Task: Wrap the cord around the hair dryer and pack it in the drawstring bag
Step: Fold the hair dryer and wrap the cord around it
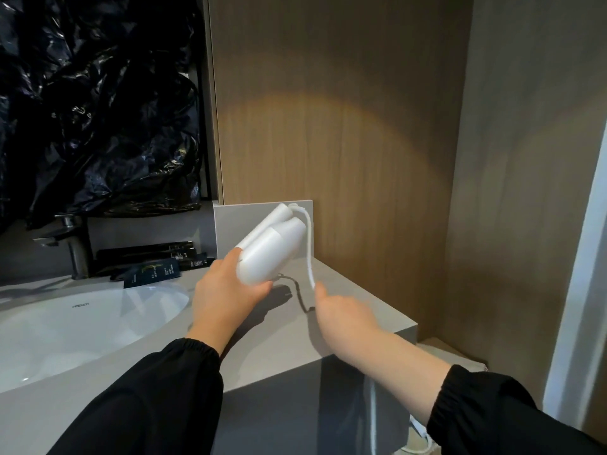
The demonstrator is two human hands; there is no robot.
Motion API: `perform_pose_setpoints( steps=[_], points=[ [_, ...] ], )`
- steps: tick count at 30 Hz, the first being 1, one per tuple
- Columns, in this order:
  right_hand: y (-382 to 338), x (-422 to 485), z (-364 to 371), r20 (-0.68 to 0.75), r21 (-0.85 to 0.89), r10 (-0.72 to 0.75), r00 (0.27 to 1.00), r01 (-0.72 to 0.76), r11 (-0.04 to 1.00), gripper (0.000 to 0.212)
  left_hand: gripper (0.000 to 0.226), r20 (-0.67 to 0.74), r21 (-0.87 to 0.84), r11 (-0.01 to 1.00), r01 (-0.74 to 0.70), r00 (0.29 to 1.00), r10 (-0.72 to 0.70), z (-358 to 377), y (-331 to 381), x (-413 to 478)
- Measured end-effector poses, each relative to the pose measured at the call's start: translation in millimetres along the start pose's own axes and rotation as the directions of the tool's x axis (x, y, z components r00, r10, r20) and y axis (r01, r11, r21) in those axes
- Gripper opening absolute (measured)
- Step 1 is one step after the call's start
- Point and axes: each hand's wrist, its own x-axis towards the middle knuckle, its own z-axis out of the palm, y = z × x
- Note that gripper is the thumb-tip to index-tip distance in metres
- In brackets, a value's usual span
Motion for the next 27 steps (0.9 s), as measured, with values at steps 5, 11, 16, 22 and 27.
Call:
perform_pose_setpoints(
  steps=[5, 11, 16, 22, 27],
  points=[
    [-29.1, -13.8, -21.5, 0.183, 0.134, -0.217, 0.959, 0.194, 0.972, 0.057, 0.070, -0.021, 0.008, 0.999, 0.049, 0.999, -0.049, -4.1, -4.5, 1.2],
    [-18.3, -11.9, -58.7, 0.106, 0.143, -0.334, 0.937, 0.318, 0.937, 0.027, 0.069, 0.014, 0.141, 0.989, -0.033, 0.999, 0.031, -7.4, -7.5, 0.2],
    [-6.6, 11.9, -85.7, -0.207, 0.065, -0.296, 0.932, 0.315, 0.947, 0.020, 0.074, 0.051, 0.207, 0.962, -0.178, 0.984, 0.172, -7.5, -7.4, 1.0],
    [3.4, 38.6, -90.9, -0.343, 0.248, -0.107, 0.933, 0.200, 0.948, 0.020, 0.074, 0.122, 0.267, 0.826, -0.497, 0.867, 0.483, -2.8, -3.7, -2.7],
    [21.1, 51.7, -82.5, -0.268, 0.250, -0.005, 0.963, 0.074, 0.965, 0.043, 0.071, 0.129, 0.272, 0.718, -0.641, 0.763, 0.633, -4.1, 6.9, -6.0]
  ],
)
